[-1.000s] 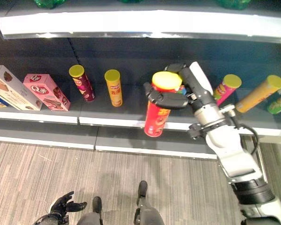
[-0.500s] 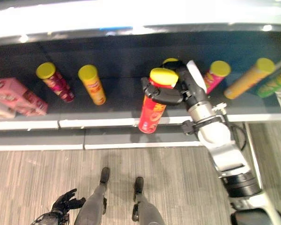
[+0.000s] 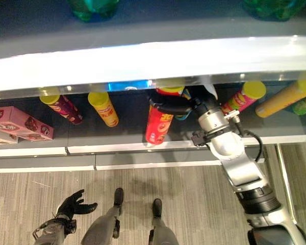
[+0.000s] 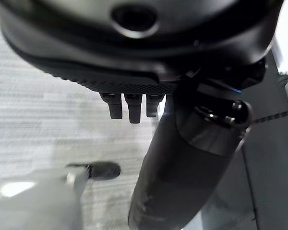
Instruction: Put the goods on the table back onto the shelves and tidy them up.
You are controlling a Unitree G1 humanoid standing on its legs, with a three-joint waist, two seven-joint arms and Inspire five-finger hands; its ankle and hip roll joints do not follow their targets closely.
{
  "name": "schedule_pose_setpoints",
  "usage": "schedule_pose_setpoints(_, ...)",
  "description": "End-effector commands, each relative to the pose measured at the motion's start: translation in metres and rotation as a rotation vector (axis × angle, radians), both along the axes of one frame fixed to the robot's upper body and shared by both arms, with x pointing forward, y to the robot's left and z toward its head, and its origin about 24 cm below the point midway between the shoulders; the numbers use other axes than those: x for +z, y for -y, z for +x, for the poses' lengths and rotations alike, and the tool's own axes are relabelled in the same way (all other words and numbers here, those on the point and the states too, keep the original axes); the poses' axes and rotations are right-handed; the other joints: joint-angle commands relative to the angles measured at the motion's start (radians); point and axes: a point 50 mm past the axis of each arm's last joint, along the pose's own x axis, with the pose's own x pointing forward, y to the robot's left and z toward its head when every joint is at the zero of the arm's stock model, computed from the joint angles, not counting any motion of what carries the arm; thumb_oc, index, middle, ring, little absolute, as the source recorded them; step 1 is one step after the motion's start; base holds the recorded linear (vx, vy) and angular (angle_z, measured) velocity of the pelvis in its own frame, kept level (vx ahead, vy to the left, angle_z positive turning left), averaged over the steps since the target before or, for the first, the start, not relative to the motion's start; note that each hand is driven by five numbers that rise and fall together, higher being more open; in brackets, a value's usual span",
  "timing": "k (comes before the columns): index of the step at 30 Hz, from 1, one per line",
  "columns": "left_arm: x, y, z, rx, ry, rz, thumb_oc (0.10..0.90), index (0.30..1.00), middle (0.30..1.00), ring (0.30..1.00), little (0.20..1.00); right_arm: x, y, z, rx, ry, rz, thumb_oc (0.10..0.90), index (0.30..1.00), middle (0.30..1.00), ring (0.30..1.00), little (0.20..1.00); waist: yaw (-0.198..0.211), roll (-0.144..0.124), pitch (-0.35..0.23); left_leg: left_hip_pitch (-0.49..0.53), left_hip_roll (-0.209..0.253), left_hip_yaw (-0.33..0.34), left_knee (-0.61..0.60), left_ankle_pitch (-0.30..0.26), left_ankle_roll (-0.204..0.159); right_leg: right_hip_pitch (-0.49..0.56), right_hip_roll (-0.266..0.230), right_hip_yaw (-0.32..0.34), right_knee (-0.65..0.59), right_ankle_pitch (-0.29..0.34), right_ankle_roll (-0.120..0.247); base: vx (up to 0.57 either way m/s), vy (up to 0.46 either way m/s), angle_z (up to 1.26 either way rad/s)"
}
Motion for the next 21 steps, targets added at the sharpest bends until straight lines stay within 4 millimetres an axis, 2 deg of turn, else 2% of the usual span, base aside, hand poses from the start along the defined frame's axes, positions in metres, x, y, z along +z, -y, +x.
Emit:
schedule_pose_setpoints(1, -0.003, -0.023, -0.026, 0.001, -0.058, 0.090, 0.800, 0.900, 0.900, 0.900, 0.900, 0.053, -0.020, -0.021, 0.093, 0.320, 0.041, 0.400, 0.300, 0.300, 0.300, 0.300, 0.000, -0.036, -0.103, -0.019, 0.092, 0.006, 0.016, -0.106, -0.084, 0.032, -0.142, -0.046, 0.057, -0.145, 0.151, -0.03, -0.009, 0.04)
schedule_pose_setpoints(8, -0.003, -0.021, -0.028, 0.026, -0.056, 0.085, 0.800, 0.900, 0.900, 0.900, 0.900, 0.039, -0.035, -0.009, 0.051, 0.302, -0.025, 0.400, 0.300, 0.300, 0.300, 0.300, 0.014, -0.018, -0.087, -0.024, 0.090, -0.003, 0.022, -0.107, -0.080, 0.024, -0.148, -0.058, 0.082, -0.155, 0.146, -0.02, 0.001, 0.05)
schedule_pose_setpoints(14, -0.002, -0.018, -0.026, 0.011, -0.046, 0.086, 0.800, 0.900, 0.900, 0.900, 0.900, 0.029, -0.038, 0.002, 0.015, 0.267, -0.017, 0.400, 0.300, 0.300, 0.300, 0.300, 0.027, -0.010, -0.082, -0.030, 0.088, -0.011, 0.022, -0.104, -0.080, 0.021, -0.150, -0.071, 0.086, -0.158, 0.146, -0.01, 0.001, 0.08)
schedule_pose_setpoints(21, 0.001, -0.020, -0.025, -0.003, -0.033, 0.100, 0.800, 0.900, 0.900, 0.900, 0.900, 0.046, -0.026, 0.012, -0.140, 0.365, -0.141, 0.400, 0.300, 0.300, 0.300, 0.300, 0.054, -0.001, -0.069, -0.073, 0.082, -0.036, 0.022, -0.098, -0.080, -0.006, -0.156, -0.092, 0.092, -0.153, 0.152, -0.01, 0.013, 0.11)
